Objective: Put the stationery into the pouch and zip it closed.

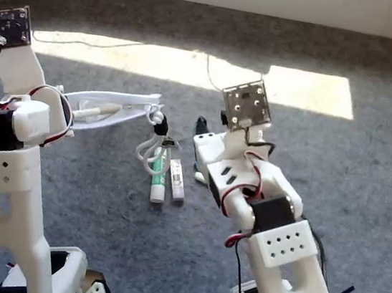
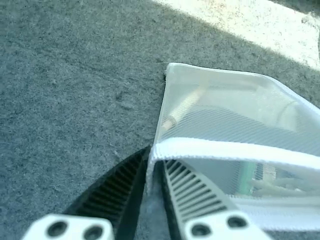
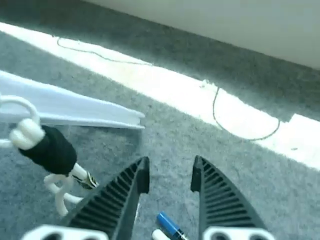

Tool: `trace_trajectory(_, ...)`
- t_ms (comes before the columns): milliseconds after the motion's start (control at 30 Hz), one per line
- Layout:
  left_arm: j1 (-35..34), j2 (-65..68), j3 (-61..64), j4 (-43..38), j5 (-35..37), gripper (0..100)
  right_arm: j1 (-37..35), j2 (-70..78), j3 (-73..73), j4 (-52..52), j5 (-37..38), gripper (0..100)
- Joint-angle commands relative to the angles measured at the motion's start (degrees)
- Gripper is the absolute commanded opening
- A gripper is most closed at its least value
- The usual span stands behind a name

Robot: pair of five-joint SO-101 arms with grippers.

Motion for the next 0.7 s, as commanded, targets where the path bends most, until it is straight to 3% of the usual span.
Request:
trace_trajectory(0, -0.92, 0.57, 0.04, -1.14, 0.26, 1, 0.75, 5.23, -8.84, 8.31, -0.35, 13.8)
trace_trajectory(200, -0.92, 0.57, 0.04, -1.14, 0.26, 1, 0.75, 15.08, -13.76, 12.35, -0.18, 14.1)
trace_trajectory(367, -0.92, 0.57, 0.22, -1.14, 0.18, 1, 0.48, 22.73, -14.02, 12.26, 5.89, 14.1)
trace_trajectory(667, -0.92, 0.57, 0.22, -1.14, 0.18, 1, 0.31, 36.97, -19.91, 11.12, 6.15, 14.2)
